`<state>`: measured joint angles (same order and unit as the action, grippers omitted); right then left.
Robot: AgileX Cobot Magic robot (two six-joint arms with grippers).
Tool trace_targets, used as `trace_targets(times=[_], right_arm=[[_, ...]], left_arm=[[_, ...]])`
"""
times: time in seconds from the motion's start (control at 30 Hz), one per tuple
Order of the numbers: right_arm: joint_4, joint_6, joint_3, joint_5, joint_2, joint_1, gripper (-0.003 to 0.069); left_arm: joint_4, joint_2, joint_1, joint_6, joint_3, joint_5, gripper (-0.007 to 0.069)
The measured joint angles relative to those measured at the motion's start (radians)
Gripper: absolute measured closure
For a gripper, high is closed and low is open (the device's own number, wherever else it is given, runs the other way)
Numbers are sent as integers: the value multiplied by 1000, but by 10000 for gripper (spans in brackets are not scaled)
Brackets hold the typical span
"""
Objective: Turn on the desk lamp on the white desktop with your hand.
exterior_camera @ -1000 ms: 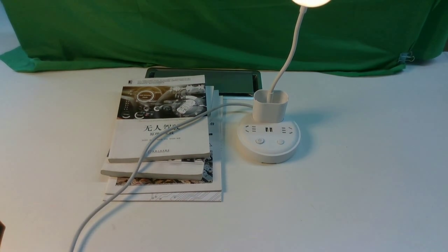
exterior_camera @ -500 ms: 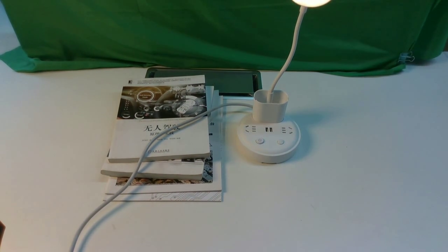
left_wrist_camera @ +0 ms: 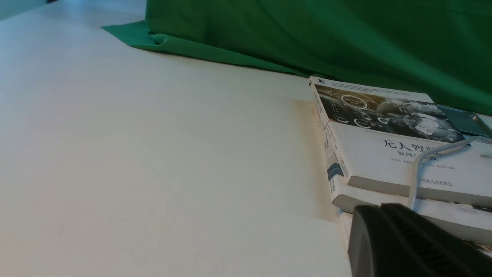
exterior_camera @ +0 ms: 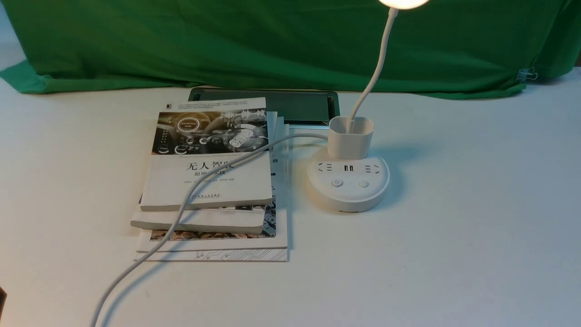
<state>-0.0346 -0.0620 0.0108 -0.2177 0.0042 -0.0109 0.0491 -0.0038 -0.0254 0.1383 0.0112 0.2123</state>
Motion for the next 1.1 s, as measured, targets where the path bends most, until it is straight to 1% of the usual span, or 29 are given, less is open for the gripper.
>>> trace_targets(times=[0.47, 1.1], right_arm=[[0, 0, 0, 0, 0, 0, 425], [0, 0, 0, 0, 0, 0, 422]], left_arm=[[0, 0, 0, 0, 0, 0, 603], [0, 0, 0, 0, 0, 0, 603]])
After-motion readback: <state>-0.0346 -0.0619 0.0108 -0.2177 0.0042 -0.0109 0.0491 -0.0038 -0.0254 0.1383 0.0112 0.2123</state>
